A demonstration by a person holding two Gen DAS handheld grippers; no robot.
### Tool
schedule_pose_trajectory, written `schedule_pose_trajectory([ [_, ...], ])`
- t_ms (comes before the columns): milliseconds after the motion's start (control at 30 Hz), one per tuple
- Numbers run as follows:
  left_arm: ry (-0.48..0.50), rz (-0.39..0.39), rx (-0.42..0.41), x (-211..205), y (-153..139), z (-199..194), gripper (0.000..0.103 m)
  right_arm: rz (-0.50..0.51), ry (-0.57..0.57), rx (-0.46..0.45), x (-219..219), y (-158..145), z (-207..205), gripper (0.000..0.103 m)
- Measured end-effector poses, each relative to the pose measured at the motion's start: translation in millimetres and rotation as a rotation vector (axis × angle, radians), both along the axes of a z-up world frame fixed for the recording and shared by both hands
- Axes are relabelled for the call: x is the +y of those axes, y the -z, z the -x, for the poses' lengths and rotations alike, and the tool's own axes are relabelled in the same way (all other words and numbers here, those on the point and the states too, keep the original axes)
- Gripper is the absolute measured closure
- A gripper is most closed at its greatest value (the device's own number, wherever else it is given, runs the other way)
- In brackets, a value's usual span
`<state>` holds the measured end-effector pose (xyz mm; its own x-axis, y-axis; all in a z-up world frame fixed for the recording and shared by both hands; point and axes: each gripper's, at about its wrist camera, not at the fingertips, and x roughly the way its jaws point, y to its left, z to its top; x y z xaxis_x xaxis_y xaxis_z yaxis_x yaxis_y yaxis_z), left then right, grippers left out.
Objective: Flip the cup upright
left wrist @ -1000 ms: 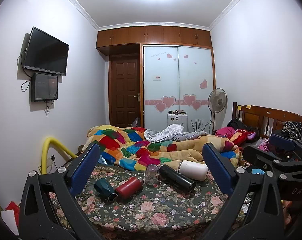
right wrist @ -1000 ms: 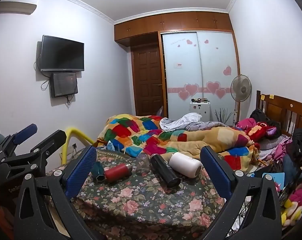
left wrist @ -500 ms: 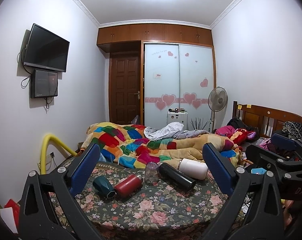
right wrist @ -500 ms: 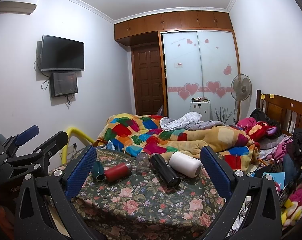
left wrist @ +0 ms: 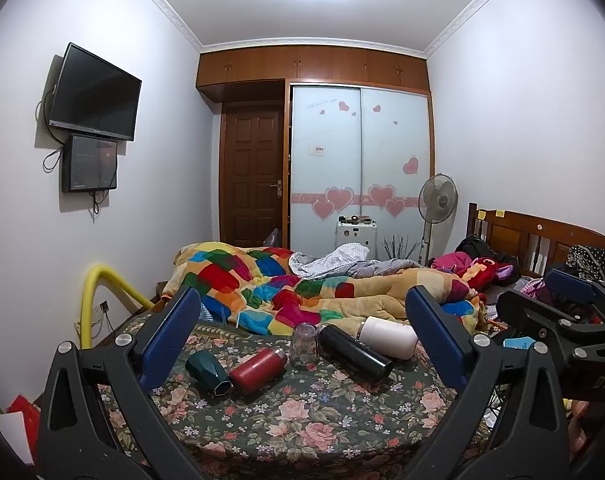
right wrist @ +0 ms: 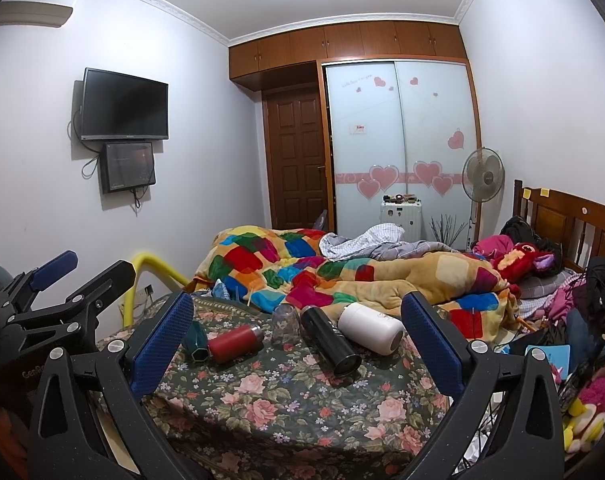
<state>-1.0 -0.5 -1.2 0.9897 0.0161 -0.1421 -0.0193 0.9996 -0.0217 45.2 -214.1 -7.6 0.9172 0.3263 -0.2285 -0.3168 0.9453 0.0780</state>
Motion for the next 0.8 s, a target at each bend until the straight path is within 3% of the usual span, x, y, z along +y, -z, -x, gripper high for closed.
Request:
schedule_pose_trajectory([
  [800,-0.004,0.006,0.008,4,6,-5,0.0,0.007,0.001,0.015,-2,9,-10,0.0],
])
